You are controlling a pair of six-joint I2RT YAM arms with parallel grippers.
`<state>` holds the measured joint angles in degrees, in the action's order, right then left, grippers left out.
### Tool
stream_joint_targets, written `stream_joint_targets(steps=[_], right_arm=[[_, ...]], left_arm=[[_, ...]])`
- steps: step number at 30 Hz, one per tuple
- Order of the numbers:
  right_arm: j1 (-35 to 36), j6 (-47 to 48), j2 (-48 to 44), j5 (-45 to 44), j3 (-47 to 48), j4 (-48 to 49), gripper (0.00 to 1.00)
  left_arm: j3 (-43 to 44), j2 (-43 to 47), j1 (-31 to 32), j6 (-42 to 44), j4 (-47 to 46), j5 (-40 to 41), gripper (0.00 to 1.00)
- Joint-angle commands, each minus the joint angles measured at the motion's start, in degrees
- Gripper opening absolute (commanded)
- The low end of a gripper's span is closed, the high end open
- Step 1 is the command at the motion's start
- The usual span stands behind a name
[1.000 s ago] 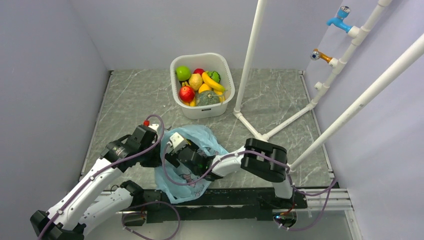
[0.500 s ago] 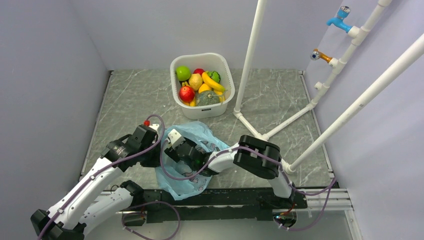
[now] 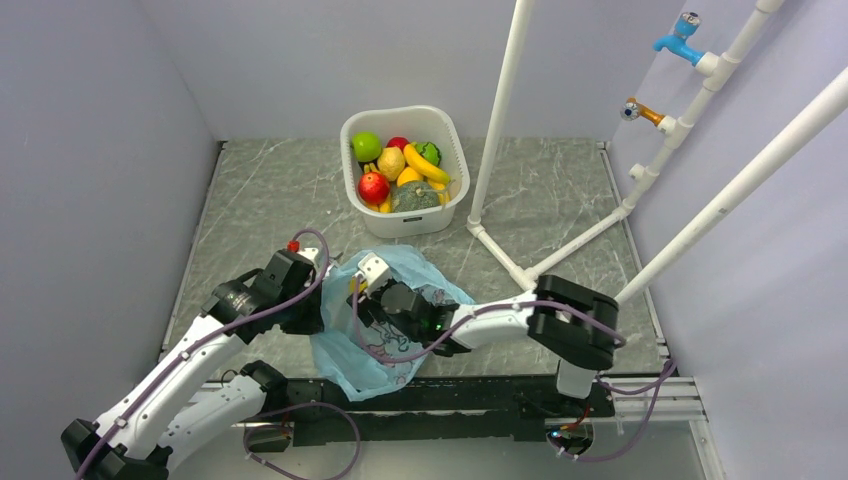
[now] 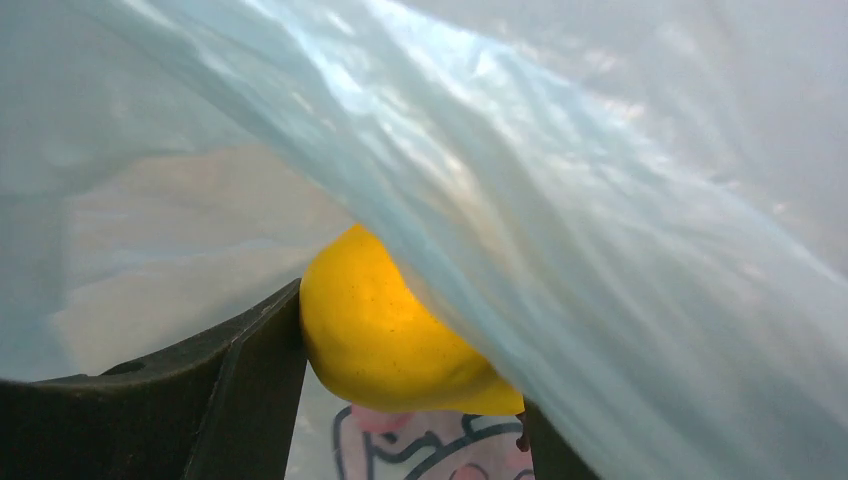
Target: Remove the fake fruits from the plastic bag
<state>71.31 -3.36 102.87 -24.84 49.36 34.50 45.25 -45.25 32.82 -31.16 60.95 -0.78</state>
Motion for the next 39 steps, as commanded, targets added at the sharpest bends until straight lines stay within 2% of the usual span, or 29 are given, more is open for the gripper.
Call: stream_joint_targets(steps=[1, 13, 20, 23, 33, 39], right_arm=[[1.6, -5.1, -7.2, 3.2, -3.6, -0.6, 0.12], [6.6, -10.9, -20.6, 9.2, -14.3, -6.9, 0.07], [6.9, -14.8, -31.2, 21.1, -13.8, -7.0, 0.08], [6.9, -17.1, -33.0, 25.3, -14.1, -2.8, 0.08], [6.9, -17.5, -37.9, 32.0, -8.1, -2.4, 0.09], [6.7, -19.4, -34.7, 33.9, -7.8, 1.7, 0.09]], left_arm=[[1.1, 0.1, 0.2, -0.6, 0.1, 0.0, 0.0], [1.2, 0.0, 0.2, -0.6, 0.1, -0.1, 0.0], [1.1, -0.4, 0.2, -0.5, 0.1, -0.3, 0.0], [1.2, -0.5, 0.2, -0.7, 0.1, 0.0, 0.0], [1.1, -0.6, 0.2, -0.6, 0.1, 0.0, 0.0], [1.1, -0.2, 0.2, -0.7, 0.1, 0.0, 0.0]])
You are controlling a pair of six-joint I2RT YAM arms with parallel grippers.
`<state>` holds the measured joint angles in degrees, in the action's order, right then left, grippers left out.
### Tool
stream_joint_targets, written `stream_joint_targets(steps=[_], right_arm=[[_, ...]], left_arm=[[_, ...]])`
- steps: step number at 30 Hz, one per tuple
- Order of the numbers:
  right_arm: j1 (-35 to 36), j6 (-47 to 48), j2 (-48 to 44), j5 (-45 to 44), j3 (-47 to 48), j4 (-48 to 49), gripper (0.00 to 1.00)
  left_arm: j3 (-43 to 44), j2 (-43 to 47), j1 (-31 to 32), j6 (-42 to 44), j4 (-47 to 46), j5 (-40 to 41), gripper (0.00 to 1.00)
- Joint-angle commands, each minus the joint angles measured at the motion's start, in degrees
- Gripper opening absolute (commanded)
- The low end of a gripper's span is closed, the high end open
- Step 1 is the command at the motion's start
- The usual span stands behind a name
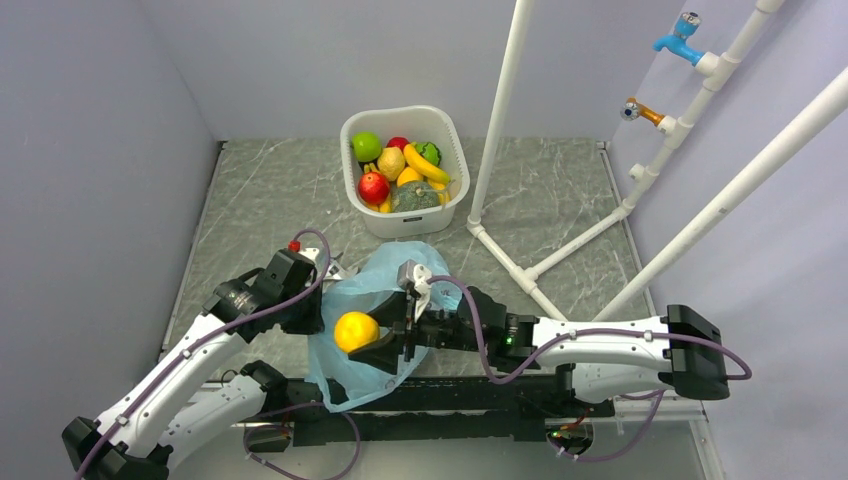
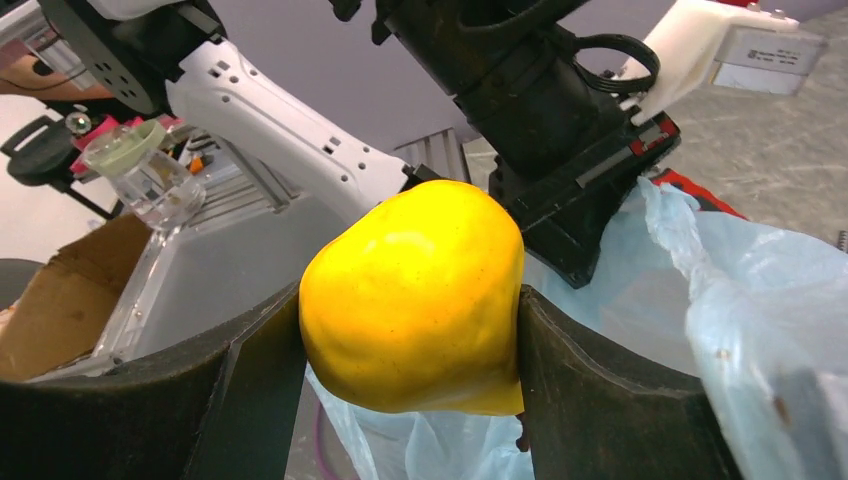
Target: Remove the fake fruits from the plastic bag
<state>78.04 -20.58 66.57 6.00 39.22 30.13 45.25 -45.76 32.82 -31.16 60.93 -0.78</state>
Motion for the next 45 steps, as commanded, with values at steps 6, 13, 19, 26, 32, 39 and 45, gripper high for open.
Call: stream_joint_targets(steps=[6, 13, 19, 26, 32, 39, 45], right_arm=[[-0.1, -8.2, 8.0, 8.6, 1.9, 12.3, 0.08], [-0.3, -18.2, 17.4, 19.5, 1.7, 24.3, 0.08], [-0.4, -24.1, 24.2, 26.0, 2.9, 30.4, 0.08], [0.4, -25.0, 23.9, 30.1, 2.0, 28.5, 0.07], [1.2, -15.7, 9.9, 14.2, 1.4, 8.3, 0.01], [-2.1, -16.4, 2.2, -3.4, 6.6, -1.2, 0.0], [-12.3, -34.6, 7.8, 3.8, 9.6, 16.4, 0.0]], left_arm=[[1.1, 0.5, 0.2, -0.6, 0.1, 0.0, 0.0], [1.1, 0.8, 0.2, -0.6, 0.0, 0.1, 0.0], [1.2, 1.0, 0.2, -0.7, 0.1, 0.1, 0.0], [1.2, 1.2, 0.2, -0.8, 0.1, 0.3, 0.0], [1.2, 1.0, 0.2, -1.0, 0.2, 0.4, 0.0], [1.2, 0.8, 0.2, -1.1, 0.3, 0.6, 0.0], [1.2, 0.8, 0.2, -1.1, 0.3, 0.6, 0.0]])
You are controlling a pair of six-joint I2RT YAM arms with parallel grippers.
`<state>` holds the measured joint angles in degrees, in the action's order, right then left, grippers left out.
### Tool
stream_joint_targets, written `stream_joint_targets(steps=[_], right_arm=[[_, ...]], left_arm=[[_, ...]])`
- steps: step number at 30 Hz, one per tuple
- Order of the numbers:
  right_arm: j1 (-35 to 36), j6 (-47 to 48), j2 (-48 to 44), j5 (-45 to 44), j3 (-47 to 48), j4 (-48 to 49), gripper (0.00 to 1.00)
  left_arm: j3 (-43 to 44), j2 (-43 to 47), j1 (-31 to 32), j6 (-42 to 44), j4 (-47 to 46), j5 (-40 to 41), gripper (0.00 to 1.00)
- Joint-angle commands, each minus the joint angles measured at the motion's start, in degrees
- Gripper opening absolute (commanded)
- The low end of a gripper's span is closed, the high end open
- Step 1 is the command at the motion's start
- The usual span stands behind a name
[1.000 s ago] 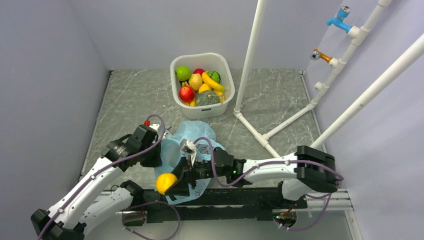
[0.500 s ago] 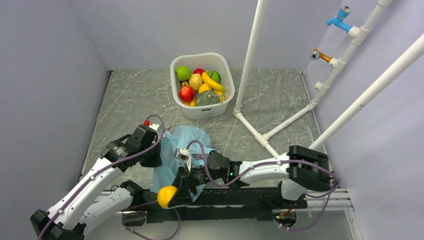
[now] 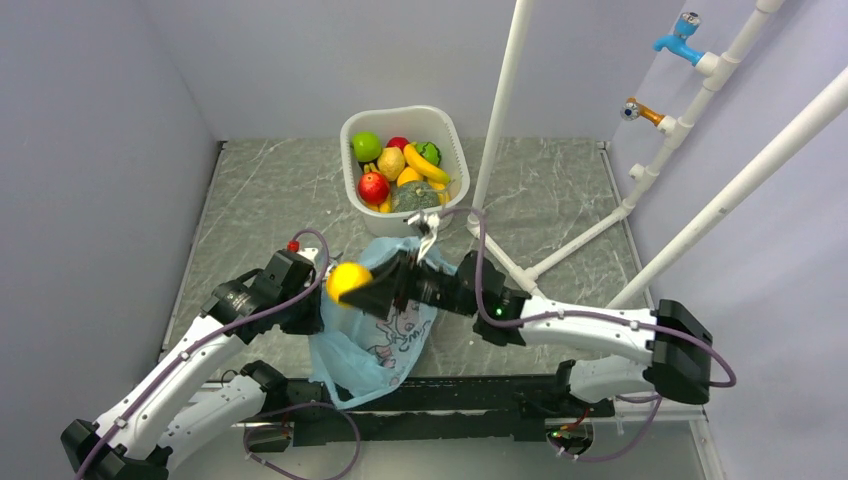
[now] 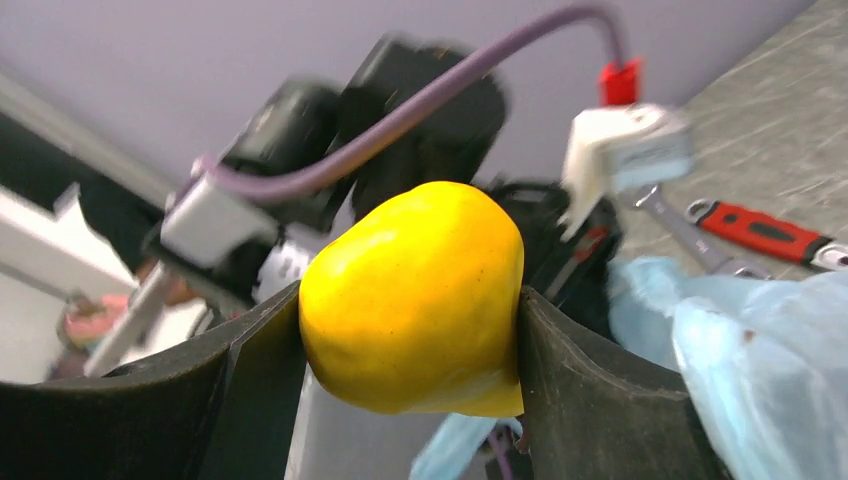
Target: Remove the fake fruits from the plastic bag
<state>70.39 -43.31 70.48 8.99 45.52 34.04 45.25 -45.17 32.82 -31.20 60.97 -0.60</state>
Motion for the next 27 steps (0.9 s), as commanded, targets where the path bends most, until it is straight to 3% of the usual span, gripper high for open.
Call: stream_joint_targets(steps=[1, 9, 13, 17, 20, 23, 25, 27], right_arm=[[-4.9, -12.8, 5.4, 1.5, 5.3, 13.7, 0.0], [-6.2, -25.5, 15.2, 5.3, 17.7, 18.7, 0.0], [-7.2, -36.6, 18.5, 8.5, 17.3, 27.9, 0.0], [-7.4, -41.5, 20.7, 13.6, 13.3, 34.1, 0.0], [-7.3, -41.8, 21.9, 17.4, 9.7, 38.0, 0.0], [-6.7, -40.4, 21.2, 20.0, 7.4, 40.0, 0.0], [-6.5, -37.6, 17.6, 19.3, 5.7, 37.3, 0.0], [-6.8, -31.5, 12.0, 16.6, 4.0, 27.6, 0.0]], left_arm=[[1.2, 0.2, 0.2, -1.1, 0.3, 0.4, 0.0], [1.2, 0.5, 0.2, -1.1, 0.2, 0.4, 0.0], [1.8, 1.4, 0.2, -1.7, 0.8, 0.4, 0.0], [4.7, 6.2, 0.1, -2.8, -1.2, 3.5, 0.0], [5.7, 10.2, 0.1, -3.3, -7.4, 6.1, 0.0], [7.0, 7.8, -1.4, -2.1, -10.0, 8.5, 0.0], [8.6, 3.9, -2.6, -0.9, -8.7, 6.4, 0.0], [9.0, 1.2, -2.7, -1.0, -7.0, 6.1, 0.0]])
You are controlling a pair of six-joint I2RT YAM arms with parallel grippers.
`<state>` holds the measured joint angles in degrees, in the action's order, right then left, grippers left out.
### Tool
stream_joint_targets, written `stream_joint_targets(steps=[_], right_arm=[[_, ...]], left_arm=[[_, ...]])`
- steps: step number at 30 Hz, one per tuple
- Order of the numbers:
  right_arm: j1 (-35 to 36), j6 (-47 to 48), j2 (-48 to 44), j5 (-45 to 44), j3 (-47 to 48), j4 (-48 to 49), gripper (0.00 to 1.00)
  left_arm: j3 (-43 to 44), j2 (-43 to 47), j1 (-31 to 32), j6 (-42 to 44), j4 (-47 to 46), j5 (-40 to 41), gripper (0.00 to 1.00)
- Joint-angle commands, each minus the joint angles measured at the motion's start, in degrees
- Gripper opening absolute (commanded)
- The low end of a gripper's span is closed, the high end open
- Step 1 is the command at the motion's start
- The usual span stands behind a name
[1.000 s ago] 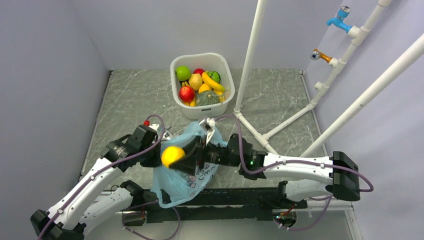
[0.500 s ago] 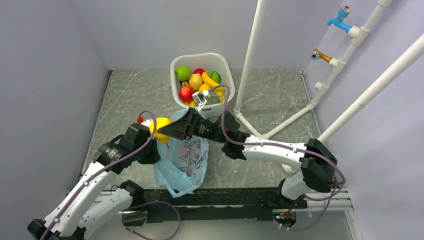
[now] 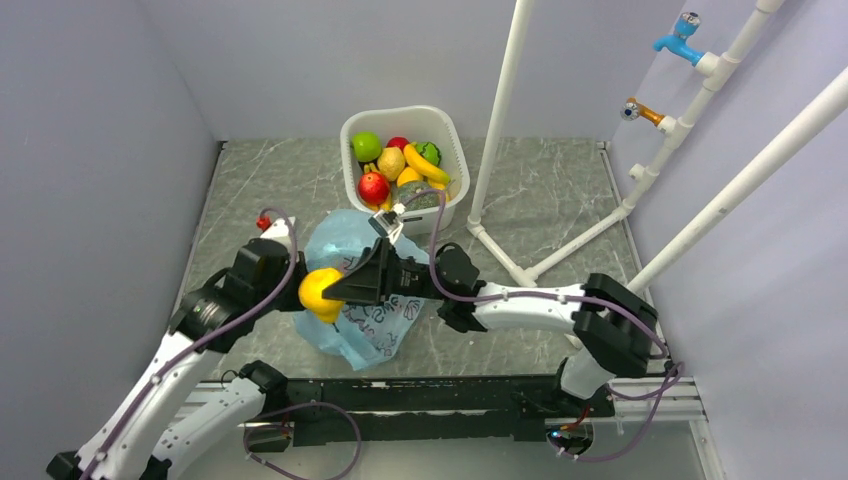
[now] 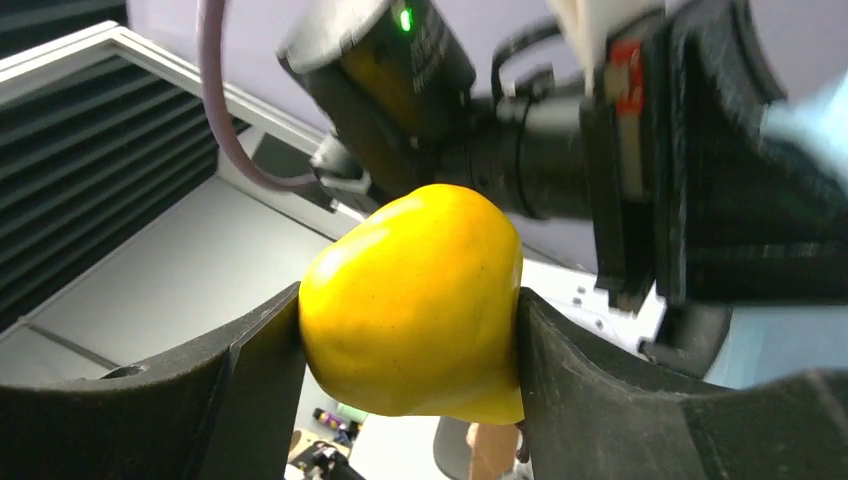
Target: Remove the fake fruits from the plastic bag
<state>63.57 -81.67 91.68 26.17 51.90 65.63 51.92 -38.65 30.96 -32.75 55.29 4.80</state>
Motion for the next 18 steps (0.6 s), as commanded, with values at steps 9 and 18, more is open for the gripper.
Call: stream_joint_targets(steps=[9, 18], right_arm=[[-2.4, 42.3, -30.3, -29.6, 0.3, -52.0, 0.0], [-6.2, 64.7, -21.0, -47.4, 18.1, -68.9, 0.03]], left_arm=[[-2.6, 0.1, -0.9, -0.2, 3.0, 2.8, 0.0], [-3.6, -4.6, -0.6, 0.7, 1.9, 1.5, 0.0]])
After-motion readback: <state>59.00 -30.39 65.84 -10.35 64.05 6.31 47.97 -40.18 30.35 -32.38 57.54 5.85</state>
